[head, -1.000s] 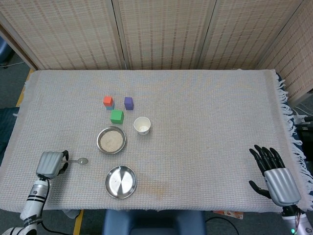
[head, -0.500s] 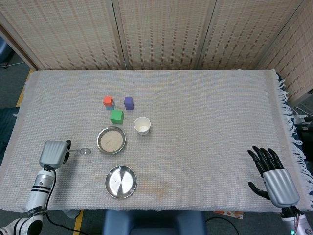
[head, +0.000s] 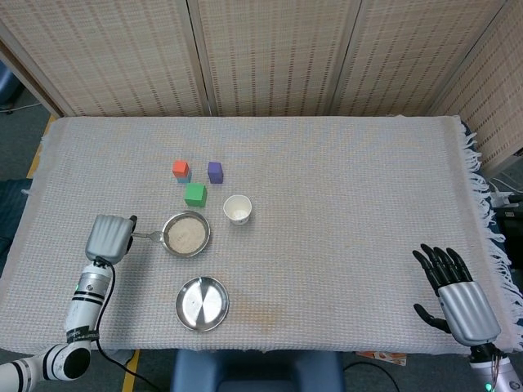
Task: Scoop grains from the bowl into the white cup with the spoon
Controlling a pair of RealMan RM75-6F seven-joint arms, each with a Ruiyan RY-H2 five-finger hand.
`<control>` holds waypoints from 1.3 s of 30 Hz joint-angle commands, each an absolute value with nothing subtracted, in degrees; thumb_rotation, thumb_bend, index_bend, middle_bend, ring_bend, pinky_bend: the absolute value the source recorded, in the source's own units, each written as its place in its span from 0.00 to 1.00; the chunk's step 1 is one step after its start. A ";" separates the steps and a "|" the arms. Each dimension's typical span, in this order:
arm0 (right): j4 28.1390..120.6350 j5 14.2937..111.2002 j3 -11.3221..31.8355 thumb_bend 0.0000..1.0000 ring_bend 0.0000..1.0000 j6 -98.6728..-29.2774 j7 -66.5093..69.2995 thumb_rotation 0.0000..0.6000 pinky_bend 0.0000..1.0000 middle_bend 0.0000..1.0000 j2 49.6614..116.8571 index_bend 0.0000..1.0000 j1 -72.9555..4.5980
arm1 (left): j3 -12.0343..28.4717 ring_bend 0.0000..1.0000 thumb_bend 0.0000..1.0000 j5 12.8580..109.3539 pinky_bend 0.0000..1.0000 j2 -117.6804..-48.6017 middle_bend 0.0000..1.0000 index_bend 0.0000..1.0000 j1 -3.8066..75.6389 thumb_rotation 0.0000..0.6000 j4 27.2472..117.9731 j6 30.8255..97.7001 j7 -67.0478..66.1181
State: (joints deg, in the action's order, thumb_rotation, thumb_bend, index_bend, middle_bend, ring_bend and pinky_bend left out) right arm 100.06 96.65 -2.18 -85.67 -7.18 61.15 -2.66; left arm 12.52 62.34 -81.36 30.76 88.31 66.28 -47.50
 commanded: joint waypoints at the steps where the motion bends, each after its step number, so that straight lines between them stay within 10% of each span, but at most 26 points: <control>1: 100.18 96.88 -2.26 0.13 0.00 -85.92 -7.28 1.00 0.00 0.00 61.11 0.00 -2.55 | 12.36 1.00 0.57 60.38 1.00 -83.25 1.00 0.70 32.70 1.00 87.69 66.14 -50.96; 39: 101.64 98.99 -4.25 0.13 0.00 -84.35 -3.81 1.00 0.00 0.00 58.74 0.00 -2.98 | 6.07 1.00 0.56 78.85 1.00 -104.29 1.00 0.70 39.85 1.00 51.15 75.43 -65.31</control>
